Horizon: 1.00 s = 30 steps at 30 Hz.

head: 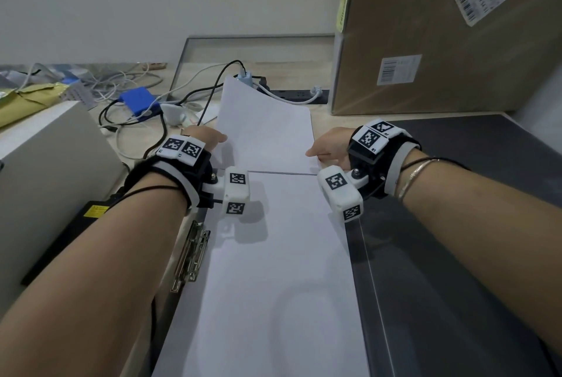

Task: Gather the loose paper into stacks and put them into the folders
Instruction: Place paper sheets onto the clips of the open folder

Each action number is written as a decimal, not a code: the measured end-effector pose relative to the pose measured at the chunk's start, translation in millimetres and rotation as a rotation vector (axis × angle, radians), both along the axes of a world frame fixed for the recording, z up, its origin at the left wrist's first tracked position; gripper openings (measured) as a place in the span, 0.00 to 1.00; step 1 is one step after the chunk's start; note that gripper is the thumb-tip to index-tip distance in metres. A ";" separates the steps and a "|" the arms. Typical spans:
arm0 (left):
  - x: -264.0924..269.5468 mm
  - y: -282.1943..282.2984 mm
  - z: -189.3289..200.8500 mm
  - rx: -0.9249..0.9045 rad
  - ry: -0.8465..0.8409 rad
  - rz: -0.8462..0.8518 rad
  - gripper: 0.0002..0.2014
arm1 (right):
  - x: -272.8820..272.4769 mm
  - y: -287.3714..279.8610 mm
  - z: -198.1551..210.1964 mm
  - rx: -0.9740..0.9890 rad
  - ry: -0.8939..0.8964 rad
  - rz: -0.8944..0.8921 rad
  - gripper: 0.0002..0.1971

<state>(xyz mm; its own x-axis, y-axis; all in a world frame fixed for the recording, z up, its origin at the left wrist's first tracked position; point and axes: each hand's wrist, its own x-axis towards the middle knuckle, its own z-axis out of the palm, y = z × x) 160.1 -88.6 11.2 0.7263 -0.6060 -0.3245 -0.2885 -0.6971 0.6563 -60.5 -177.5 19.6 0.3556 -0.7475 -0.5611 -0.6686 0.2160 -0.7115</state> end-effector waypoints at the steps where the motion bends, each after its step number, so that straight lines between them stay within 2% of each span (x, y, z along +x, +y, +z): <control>1: 1.4 -0.7 -1.9 0.085 -0.056 -0.061 0.26 | 0.4 0.8 1.0 0.010 -0.001 0.005 0.06; 3: -4.1 4.3 2.1 0.142 -0.136 -0.118 0.24 | 0.4 -0.4 1.3 0.018 0.012 0.005 0.16; 4: -4.9 5.1 2.4 0.122 -0.152 -0.139 0.22 | -0.1 0.5 1.2 0.011 0.015 0.010 0.18; 8: 0.2 0.3 -1.4 0.098 -0.149 -0.172 0.22 | 2.3 -4.4 -3.8 0.014 0.011 0.010 0.12; 10: -0.6 -1.9 -1.0 0.047 -0.190 -0.170 0.21 | 3.0 -6.7 -6.5 0.021 -0.003 0.008 0.13; 14: -0.1 -0.9 -0.4 -0.263 -0.205 -0.098 0.18 | 1.0 -5.3 -6.9 0.034 -0.020 -0.007 0.09; 17: 1.1 1.5 5.2 -0.505 -0.178 -0.079 0.20 | 0.7 -4.1 -7.3 0.013 -0.016 -0.018 0.11; 19: 0.7 3.3 13.0 -0.662 -0.154 -0.048 0.19 | 1.0 -3.6 -8.2 -0.017 -0.010 -0.021 0.14; 21: -0.8 6.0 22.3 -0.823 -0.140 0.001 0.17 | -0.7 -4.2 -9.8 -0.042 -0.027 -0.022 0.12; 22: -2.7 7.5 28.1 -0.921 -0.104 0.017 0.15 | -2.4 -2.0 -8.5 -0.056 -0.059 -0.018 0.11; 25: -9.2 14.7 52.6 -1.173 -0.020 0.015 0.13 | -9.1 2.6 1.7 -0.158 -0.234 -0.065 0.32; 28: -18.8 25.7 83.6 -1.262 -0.016 -0.035 0.14 | -17.2 12.0 28.8 -0.383 -0.477 -0.134 0.38; 30: -25.7 32.2 97.0 -1.271 0.014 -0.081 0.14 | -27.1 20.5 51.1 -0.437 -0.629 -0.160 0.42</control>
